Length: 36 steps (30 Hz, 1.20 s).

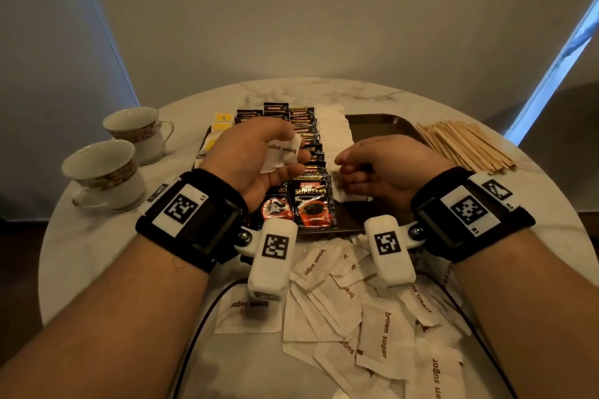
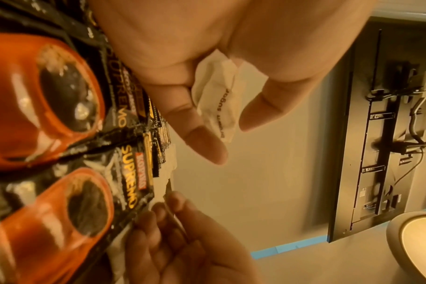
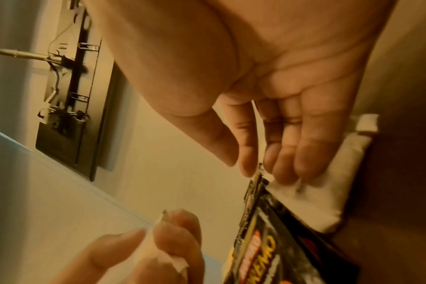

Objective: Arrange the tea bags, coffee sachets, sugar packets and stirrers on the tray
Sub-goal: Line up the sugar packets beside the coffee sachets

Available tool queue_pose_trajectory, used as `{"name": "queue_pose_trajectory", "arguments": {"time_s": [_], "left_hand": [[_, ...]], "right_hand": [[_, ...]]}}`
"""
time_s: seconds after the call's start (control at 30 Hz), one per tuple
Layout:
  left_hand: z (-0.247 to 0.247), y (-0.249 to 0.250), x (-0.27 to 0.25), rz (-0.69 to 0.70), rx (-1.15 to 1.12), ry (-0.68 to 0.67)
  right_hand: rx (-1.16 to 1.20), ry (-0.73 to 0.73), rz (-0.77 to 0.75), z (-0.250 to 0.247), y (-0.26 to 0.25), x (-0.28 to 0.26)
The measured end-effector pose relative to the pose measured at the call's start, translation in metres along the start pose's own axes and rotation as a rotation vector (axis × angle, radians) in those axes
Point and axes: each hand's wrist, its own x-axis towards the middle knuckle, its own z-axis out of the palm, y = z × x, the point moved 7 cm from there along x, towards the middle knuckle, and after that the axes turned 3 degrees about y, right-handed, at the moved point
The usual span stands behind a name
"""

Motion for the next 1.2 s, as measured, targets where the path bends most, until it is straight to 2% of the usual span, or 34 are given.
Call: {"name": "queue_pose_trajectory", "arguments": {"time_s": [0.07, 0.13, 0.23, 0.33, 0.47, 0.6, 0.77, 0.83, 0.9, 1.03, 1.2], "left_hand": [[0.003, -0.001, -0.003, -0.021, -0.057, -0.033], [0.006, -0.002, -0.003, -0.02, -0.053, -0.067], [0.013, -0.004, -0.006, -0.007, 0.001, -0.117], [0.013, -0.004, -0.005, 0.019, 0.031, -0.097], [0.01, -0.004, -0.003, 0.07, 0.142, -0.077], [0.003, 0.001, -0.001, 0.121, 0.196, -0.008], [0.01, 0.001, -0.004, 0.107, 0.237, -0.135], [0.009, 0.001, -0.004, 0.132, 0.281, -0.129], [0.007, 0.001, -0.003, 0.142, 0.313, -0.116], [0.007, -0.001, -0.001, 0.138, 0.364, -0.126], [0.004, -0.002, 0.003, 0.125, 0.282, -0.068]], "right_hand": [[0.017, -0.023, 0.035, 0.003, 0.004, 0.0], [0.053, -0.021, 0.008, 0.002, 0.002, 0.001], [0.094, -0.049, -0.127, 0.003, -0.009, 0.0], [0.021, -0.117, -0.25, 0.009, -0.018, -0.005], [-0.052, -0.078, -0.363, 0.009, -0.023, -0.007], [0.04, -0.1, -0.337, 0.007, -0.024, -0.006], [0.265, -0.159, -0.27, 0.015, -0.021, -0.008], [0.289, -0.172, -0.235, 0.017, -0.019, -0.008], [0.264, -0.17, -0.229, 0.017, -0.019, -0.009], [0.071, -0.153, -0.328, 0.018, -0.022, -0.013], [0.078, -0.079, -0.351, 0.006, -0.025, -0.009]]}}
